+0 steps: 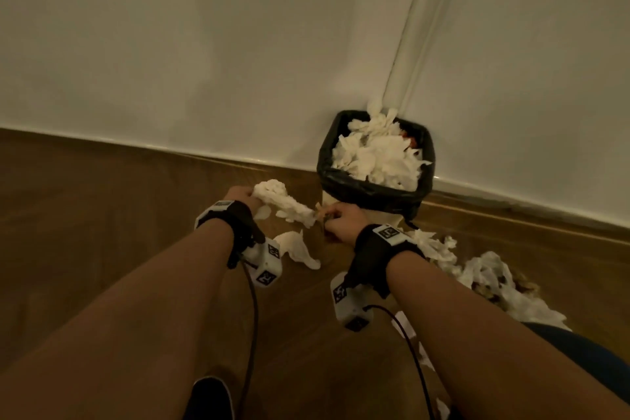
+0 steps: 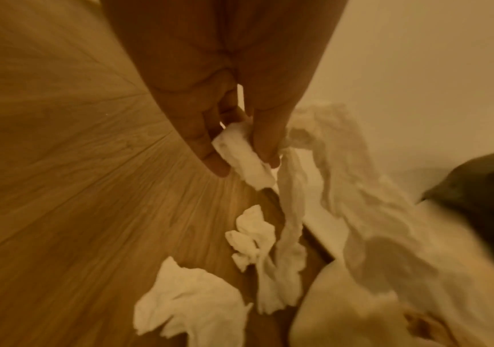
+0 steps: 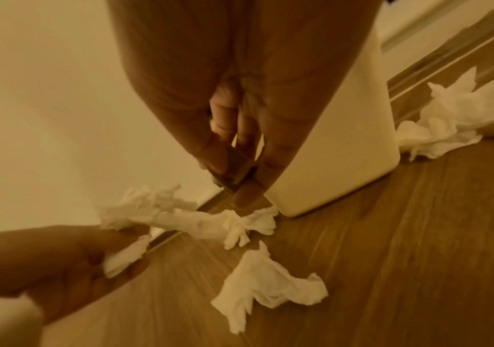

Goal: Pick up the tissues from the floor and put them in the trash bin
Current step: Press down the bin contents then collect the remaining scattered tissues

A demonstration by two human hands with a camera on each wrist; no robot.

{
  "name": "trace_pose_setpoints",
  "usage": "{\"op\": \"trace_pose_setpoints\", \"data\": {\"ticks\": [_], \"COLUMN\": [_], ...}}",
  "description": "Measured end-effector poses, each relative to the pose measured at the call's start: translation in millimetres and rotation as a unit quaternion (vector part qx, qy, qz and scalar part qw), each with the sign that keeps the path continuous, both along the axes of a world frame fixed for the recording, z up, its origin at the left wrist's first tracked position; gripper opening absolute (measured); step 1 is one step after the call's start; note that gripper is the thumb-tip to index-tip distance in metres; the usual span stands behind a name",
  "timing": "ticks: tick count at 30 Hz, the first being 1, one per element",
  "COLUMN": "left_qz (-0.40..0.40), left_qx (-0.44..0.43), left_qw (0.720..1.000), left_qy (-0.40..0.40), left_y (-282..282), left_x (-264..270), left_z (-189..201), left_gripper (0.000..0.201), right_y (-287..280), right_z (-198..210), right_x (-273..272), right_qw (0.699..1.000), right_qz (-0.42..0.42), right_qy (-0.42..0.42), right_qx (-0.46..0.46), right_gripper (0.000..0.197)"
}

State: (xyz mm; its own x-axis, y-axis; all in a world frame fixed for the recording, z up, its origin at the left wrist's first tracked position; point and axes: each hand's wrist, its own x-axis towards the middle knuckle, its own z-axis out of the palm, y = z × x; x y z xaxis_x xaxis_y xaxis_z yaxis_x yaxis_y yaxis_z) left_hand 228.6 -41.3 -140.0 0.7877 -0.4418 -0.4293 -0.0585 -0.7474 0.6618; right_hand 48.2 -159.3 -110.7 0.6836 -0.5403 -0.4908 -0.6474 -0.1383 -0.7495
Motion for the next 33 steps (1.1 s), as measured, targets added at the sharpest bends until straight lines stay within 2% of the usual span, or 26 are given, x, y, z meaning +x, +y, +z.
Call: {"op": "trace_pose_setpoints", "data": {"ticks": [3,7,12,15,18,20,22,23,25,27,30,33], "left_qz": [-0.008,-0.065,-0.139,-0.098,-0.071,-0.064,-0.085,-0.106,-0.161,-0.175,-0.159,-0.155], "left_qx": [-0.004,0.060,-0.020,-0.094,-0.102,-0.150,-0.174,-0.175,-0.148,-0.152,-0.211,-0.228], "left_qw": [1.000,0.993,0.982,0.985,0.987,0.983,0.974,0.969,0.957,0.945,0.938,0.944], "left_qy": [-0.013,-0.074,-0.124,-0.104,-0.099,-0.084,-0.117,-0.141,-0.192,-0.230,-0.225,-0.180], "left_y": [-1,-7,-24,-29,-35,-38,-40,-43,-42,-44,-46,-53], "left_x": [-12,-32,-68,-86,-102,-111,-119,-123,-138,-151,-166,-178], "left_z": [26,72,139,180,215,236,249,256,268,273,275,275], "left_gripper": [0.029,0.040,0.030,0.026,0.028,0.034,0.037,0.034,0.030,0.025,0.019,0.027], "right_y": [6,10,15,16,12,9,5,3,0,0,1,0], "right_z": [30,79,135,156,170,179,188,191,193,193,193,195], "right_x": [-9,-21,-42,-56,-71,-81,-88,-91,-95,-98,-105,-114], "right_qw": [0.996,0.967,0.908,0.872,0.837,0.807,0.789,0.792,0.798,0.778,0.730,0.722], "right_qz": [-0.042,-0.133,-0.207,-0.214,-0.205,-0.197,-0.190,-0.196,-0.227,-0.254,-0.285,-0.282], "right_qy": [-0.066,-0.156,-0.290,-0.346,-0.403,-0.443,-0.473,-0.478,-0.484,-0.503,-0.531,-0.539], "right_qx": [0.045,0.150,0.222,0.272,0.307,0.336,0.343,0.326,0.279,0.277,0.321,0.330], "right_gripper": [0.022,0.037,0.038,0.041,0.050,0.033,0.015,0.015,0.023,0.031,0.024,0.021]}}
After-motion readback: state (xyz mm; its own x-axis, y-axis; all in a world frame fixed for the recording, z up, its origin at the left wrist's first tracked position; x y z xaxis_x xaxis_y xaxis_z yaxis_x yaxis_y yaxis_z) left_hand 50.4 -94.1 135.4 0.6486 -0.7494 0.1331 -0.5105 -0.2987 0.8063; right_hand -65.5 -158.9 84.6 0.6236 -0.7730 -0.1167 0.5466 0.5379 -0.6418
